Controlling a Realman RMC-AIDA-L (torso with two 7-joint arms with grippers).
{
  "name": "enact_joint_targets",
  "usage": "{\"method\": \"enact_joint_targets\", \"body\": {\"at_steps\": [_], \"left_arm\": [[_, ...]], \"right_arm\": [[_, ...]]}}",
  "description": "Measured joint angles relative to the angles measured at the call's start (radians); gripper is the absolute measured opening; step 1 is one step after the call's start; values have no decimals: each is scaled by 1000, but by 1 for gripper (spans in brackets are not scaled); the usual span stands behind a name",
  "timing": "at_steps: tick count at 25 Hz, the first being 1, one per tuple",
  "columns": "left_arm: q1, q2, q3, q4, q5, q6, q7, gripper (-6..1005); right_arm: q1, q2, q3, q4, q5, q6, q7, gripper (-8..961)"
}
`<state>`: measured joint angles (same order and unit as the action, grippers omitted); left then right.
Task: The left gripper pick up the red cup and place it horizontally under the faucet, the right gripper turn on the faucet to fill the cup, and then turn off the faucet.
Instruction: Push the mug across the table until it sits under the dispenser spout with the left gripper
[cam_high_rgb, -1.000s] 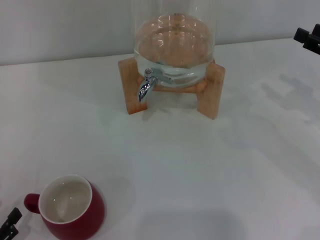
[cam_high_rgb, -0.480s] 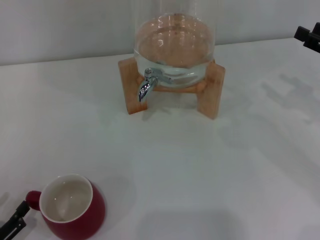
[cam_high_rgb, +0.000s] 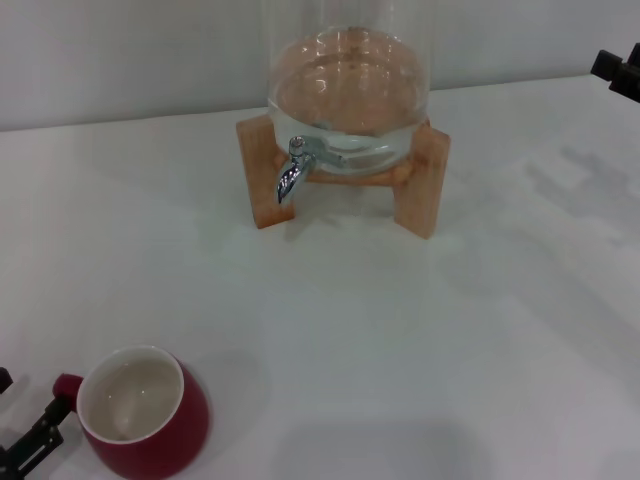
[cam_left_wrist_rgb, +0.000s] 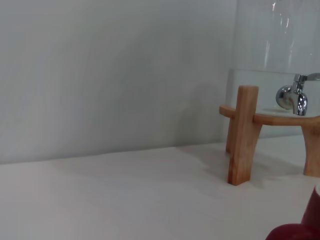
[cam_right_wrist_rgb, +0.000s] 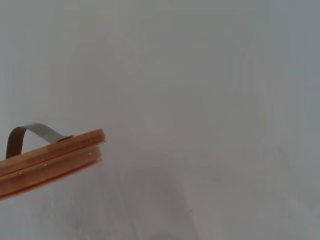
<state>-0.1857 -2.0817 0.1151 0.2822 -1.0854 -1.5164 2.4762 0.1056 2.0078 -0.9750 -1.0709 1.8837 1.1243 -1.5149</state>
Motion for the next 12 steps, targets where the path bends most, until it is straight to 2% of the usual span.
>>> {"method": "enact_joint_targets", "body": {"at_steps": [12], "left_arm": [[-24, -1, 0, -1, 6, 12, -8, 748]], "right_arm": [[8, 0, 3, 0, 0, 0, -1, 728]]}}
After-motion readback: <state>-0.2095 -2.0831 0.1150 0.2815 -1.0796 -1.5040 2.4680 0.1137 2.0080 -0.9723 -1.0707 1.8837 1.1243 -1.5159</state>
